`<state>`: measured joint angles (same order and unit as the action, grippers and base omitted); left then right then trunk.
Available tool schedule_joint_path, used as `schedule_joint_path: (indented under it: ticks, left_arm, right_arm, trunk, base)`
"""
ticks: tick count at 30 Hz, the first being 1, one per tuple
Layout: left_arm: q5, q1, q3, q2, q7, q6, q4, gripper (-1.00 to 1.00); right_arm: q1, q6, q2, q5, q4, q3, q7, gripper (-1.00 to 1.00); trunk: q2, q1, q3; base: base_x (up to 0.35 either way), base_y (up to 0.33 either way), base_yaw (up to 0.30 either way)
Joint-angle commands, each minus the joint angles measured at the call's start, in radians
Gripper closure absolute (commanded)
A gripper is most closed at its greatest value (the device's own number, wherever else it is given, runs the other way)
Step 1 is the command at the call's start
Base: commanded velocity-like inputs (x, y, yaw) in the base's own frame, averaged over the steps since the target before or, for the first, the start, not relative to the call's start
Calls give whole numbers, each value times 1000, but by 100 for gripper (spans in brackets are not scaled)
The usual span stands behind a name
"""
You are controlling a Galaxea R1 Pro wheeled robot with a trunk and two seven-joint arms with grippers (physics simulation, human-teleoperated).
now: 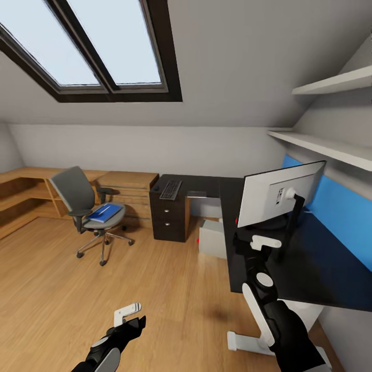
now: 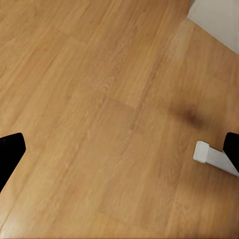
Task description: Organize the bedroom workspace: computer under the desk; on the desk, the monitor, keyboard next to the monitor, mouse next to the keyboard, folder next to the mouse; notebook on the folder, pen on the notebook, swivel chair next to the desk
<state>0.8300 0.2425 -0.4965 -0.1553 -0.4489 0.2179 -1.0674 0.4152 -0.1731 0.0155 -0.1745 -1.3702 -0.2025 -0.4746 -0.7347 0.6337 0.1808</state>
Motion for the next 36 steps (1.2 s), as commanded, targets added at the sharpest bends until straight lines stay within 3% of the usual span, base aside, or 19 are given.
schedule_joint_path:
  ticks: [1, 15, 26, 36]
  left_arm:
    - [6, 1, -4, -1, -8, 1, -2, -100]
    - [5, 1, -5, 0, -8, 1, -2, -100]
    - [4, 1, -6, 2, -8, 1, -2, -100]
    - [6, 1, -7, 11, -8, 1, -2, -100]
  right_arm:
    - [1, 1, 0, -5, -1, -2, -12, -100]
    - [1, 24, 0, -4, 0, -36, -42, -100]
    - [1, 24, 0, -4, 0, -37, -42, -100]
    - [1, 24, -1, -3, 0, -37, -42, -100]
  trunk:
    - [-1, 0, 0]
    - [-1, 0, -22]
    - [-1, 0, -29]
    - [-1, 0, -29]
  base:
    - [0, 0, 0]
    - [0, 5, 0]
    - [116, 236, 0]
    - [45, 64, 0]
